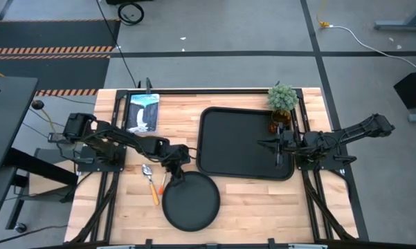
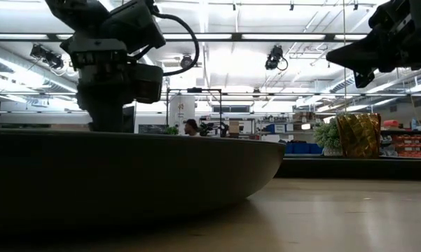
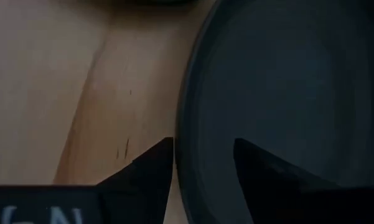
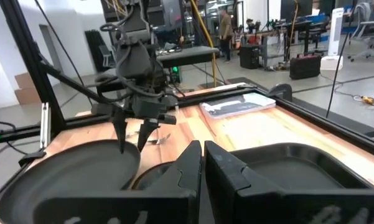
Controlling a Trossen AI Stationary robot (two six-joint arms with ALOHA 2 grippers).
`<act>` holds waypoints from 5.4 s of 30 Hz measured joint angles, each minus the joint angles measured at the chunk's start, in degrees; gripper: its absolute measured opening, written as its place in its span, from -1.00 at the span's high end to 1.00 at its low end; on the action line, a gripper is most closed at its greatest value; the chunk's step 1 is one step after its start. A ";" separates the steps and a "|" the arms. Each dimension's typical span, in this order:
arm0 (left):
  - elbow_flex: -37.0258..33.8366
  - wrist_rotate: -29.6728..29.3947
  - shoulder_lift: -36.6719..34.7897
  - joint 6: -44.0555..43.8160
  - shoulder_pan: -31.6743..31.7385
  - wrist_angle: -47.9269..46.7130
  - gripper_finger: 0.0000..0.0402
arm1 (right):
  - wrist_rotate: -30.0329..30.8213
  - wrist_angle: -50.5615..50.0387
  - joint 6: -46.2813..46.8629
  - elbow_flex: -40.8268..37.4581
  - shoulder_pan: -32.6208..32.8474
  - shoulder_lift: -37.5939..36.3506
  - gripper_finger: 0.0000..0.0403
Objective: Pick and place plate/cup/fork/spoon on tray
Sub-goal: Put the black plate on the black serving tray to the bottom left of the brown cup
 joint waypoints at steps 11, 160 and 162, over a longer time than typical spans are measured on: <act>0.71 -4.21 0.54 -0.41 -0.23 -1.78 0.46 | -0.10 0.33 -0.02 -0.02 0.00 0.07 0.87; 79.35 -16.78 49.70 35.30 13.82 -32.48 0.71 | -0.12 0.42 -0.01 -0.02 -0.01 0.06 0.87; 79.35 -16.62 49.45 35.92 13.54 -35.20 0.71 | -0.12 0.42 0.00 -0.02 0.01 0.05 0.87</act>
